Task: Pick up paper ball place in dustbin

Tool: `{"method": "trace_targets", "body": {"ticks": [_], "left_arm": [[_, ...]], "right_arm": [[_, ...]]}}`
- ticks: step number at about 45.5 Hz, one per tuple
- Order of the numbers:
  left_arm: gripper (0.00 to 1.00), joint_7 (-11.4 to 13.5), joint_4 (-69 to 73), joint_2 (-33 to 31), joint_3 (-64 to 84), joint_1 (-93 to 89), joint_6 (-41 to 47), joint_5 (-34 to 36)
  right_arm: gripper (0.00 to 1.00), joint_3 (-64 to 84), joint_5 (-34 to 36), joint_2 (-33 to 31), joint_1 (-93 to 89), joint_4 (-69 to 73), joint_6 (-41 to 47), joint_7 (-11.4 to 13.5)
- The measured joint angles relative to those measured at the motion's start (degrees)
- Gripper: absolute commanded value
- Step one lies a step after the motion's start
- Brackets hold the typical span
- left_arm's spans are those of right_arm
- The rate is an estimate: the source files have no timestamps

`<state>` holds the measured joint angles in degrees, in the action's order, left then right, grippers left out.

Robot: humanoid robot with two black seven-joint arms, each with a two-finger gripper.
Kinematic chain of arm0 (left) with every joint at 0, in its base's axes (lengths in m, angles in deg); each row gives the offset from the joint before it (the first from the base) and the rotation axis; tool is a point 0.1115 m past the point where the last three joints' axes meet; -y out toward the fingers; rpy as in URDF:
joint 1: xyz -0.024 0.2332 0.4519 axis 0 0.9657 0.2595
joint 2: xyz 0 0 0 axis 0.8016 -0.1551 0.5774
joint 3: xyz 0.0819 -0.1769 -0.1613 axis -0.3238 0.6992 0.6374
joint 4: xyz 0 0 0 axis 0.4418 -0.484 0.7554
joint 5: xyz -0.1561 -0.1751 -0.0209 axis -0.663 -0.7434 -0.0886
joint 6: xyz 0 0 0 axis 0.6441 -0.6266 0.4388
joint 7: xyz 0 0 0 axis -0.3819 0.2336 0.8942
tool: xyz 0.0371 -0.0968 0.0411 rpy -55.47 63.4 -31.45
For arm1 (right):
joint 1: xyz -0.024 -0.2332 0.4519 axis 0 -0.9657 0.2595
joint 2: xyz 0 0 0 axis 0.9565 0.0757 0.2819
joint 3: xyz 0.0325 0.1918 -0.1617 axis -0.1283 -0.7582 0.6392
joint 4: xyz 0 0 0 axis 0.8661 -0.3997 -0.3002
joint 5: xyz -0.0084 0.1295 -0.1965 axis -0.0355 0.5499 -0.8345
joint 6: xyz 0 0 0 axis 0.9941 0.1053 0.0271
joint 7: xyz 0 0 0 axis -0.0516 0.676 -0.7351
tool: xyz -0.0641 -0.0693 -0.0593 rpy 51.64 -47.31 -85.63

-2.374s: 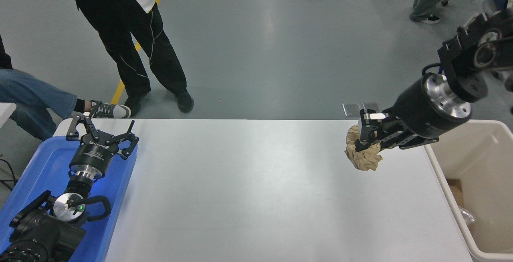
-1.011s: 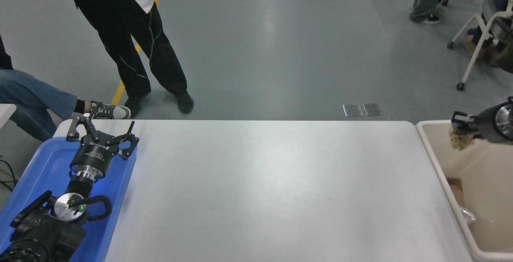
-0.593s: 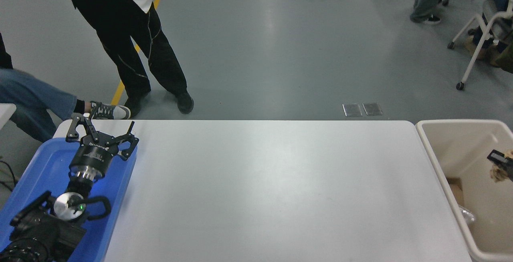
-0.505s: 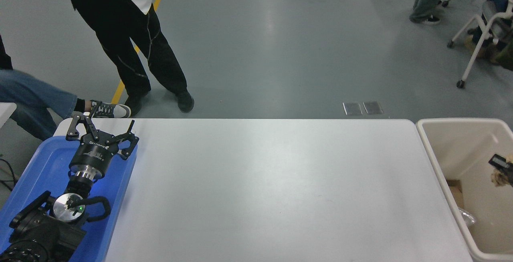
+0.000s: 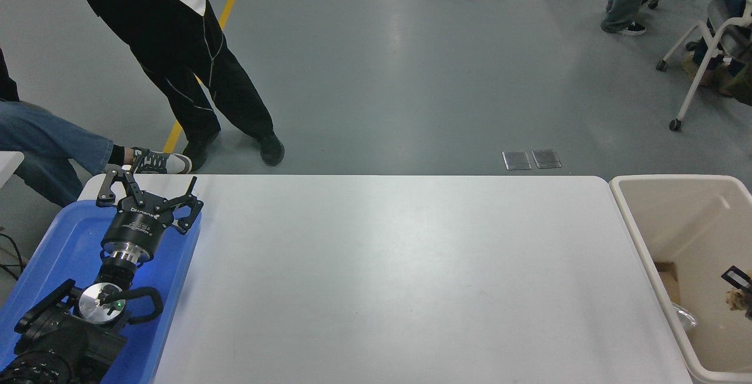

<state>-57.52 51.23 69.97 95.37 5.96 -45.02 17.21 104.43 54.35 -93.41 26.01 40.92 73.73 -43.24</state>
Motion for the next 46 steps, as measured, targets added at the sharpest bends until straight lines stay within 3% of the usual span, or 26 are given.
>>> {"method": "trace_targets", "body": {"ticks": [25,46], "left_arm": [[0.99,0.0,0.0,-0.01,0.01,0.0,0.0,-0.02],[0.99,-0.1,-0.01,0.07,-0.09,-0.02,0.0,0.01]], "right_arm": [[1.0,-2.17,-0.42,-0.68,3.63,3.24,0.13,0.04],[1.0,2.52,-10.48,-7.08,35.52,40.27,4.7,-0.13]]}}
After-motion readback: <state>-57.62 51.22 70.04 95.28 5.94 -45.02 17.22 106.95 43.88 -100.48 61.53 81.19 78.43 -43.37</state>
